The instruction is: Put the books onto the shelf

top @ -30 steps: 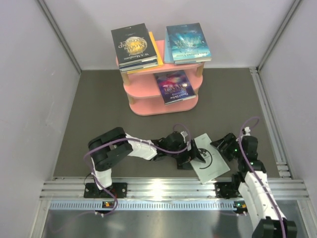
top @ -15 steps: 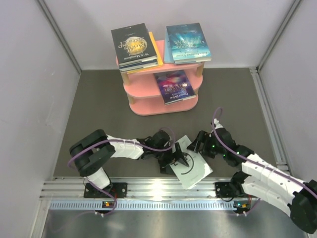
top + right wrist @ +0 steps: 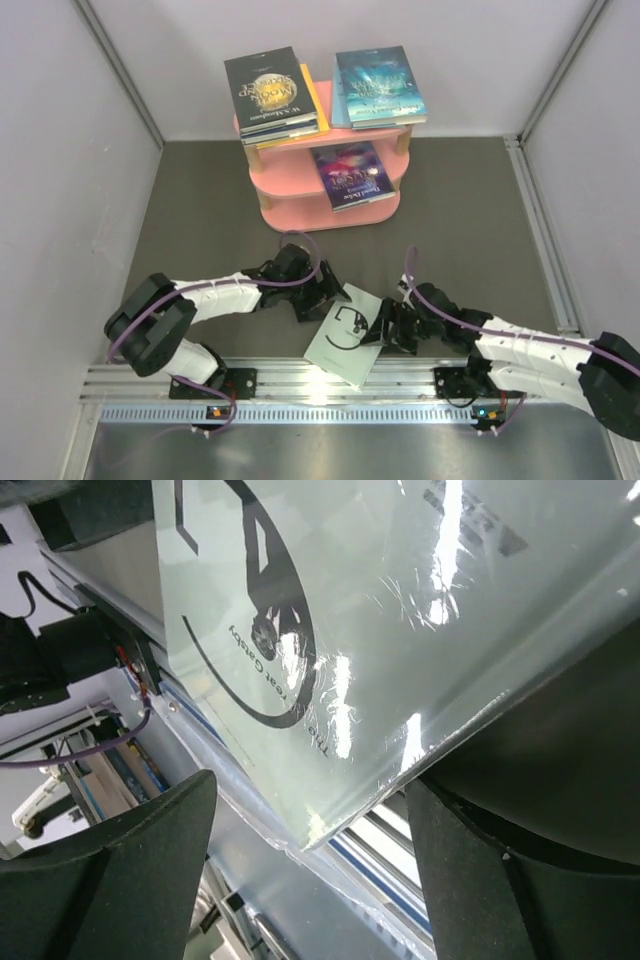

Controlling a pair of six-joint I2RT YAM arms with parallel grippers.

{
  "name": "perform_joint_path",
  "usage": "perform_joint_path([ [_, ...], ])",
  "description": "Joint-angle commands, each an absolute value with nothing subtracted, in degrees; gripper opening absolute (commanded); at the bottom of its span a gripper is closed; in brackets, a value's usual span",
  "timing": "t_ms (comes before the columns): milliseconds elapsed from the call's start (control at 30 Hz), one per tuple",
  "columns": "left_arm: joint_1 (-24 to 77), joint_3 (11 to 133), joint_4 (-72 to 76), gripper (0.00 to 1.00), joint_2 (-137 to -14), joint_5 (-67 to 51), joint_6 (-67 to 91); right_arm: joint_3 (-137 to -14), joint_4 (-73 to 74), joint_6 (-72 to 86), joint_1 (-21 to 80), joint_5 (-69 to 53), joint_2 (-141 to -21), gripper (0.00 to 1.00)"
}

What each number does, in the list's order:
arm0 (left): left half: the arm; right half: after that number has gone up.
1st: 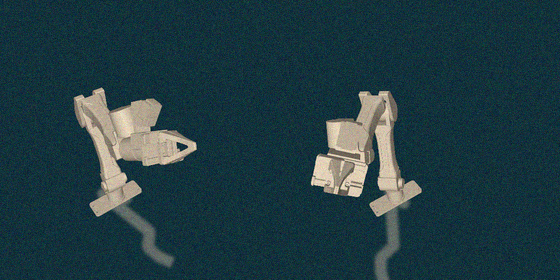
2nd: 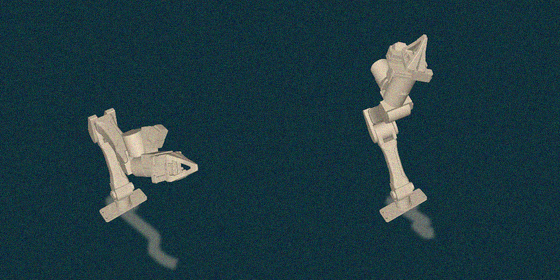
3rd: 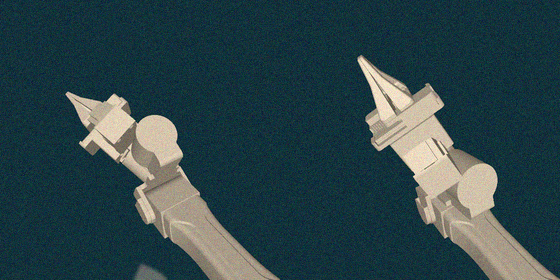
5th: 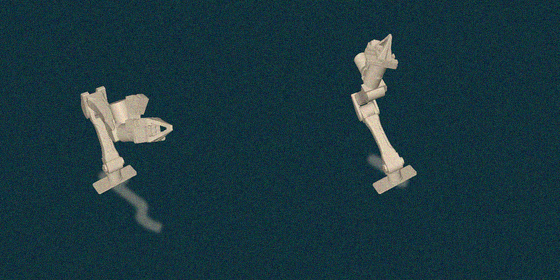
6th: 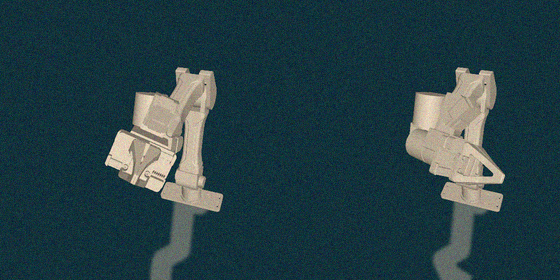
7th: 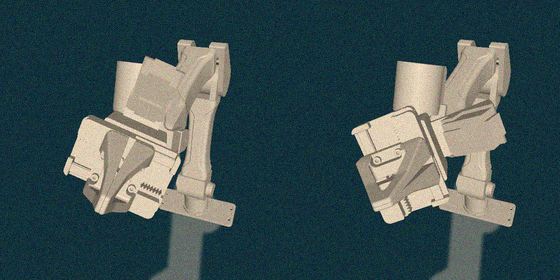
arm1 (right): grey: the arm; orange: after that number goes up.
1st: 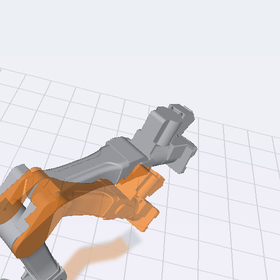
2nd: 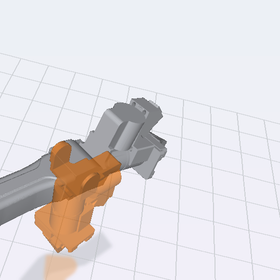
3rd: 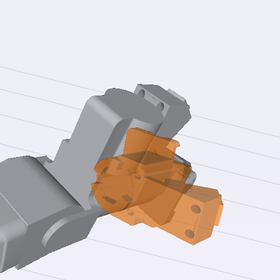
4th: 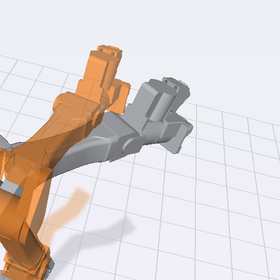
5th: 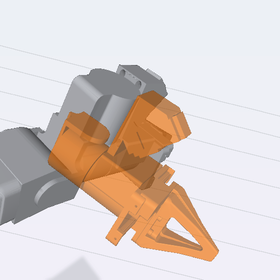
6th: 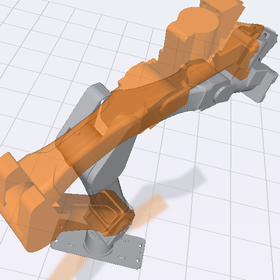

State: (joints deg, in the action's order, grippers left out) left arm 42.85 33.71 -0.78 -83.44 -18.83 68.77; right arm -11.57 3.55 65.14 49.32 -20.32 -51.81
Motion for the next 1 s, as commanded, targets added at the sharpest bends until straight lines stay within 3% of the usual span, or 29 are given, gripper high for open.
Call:
perform_joint_path([
  [0, 42.89, 30.07, -0.54, 0.96, -87.27, -13.71, 66.61, -11.43, -8.34, 68.47, 51.94, -19.87, -54.40, 0.75],
  [200, 44.20, 26.99, 1.76, 0.95, -86.40, -14.15, 67.85, -7.66, -9.58, 73.46, 52.82, -10.38, -51.51, 0.73],
  [433, 45.61, 21.98, 2.63, 0.95, -82.97, -13.01, 69.78, -1.85, -3.70, 81.54, 52.91, 4.37, -34.93, 0.70],
  [633, 45.88, 20.48, 3.87, 0.95, -83.67, -13.62, 69.87, -0.35, -6.22, 81.48, 53.00, 10.11, -24.08, 0.70],
  [800, 45.88, 21.00, 5.71, 0.95, -85.34, -14.06, 69.96, -2.01, -14.66, 78.32, 52.91, 4.76, -31.09, 0.66],
  [967, 46.14, 22.50, 5.98, 0.95, -87.10, -14.59, 69.87, -3.43, -27.32, 77.43, 54.93, -2.81, -47.09, 0.46],
])
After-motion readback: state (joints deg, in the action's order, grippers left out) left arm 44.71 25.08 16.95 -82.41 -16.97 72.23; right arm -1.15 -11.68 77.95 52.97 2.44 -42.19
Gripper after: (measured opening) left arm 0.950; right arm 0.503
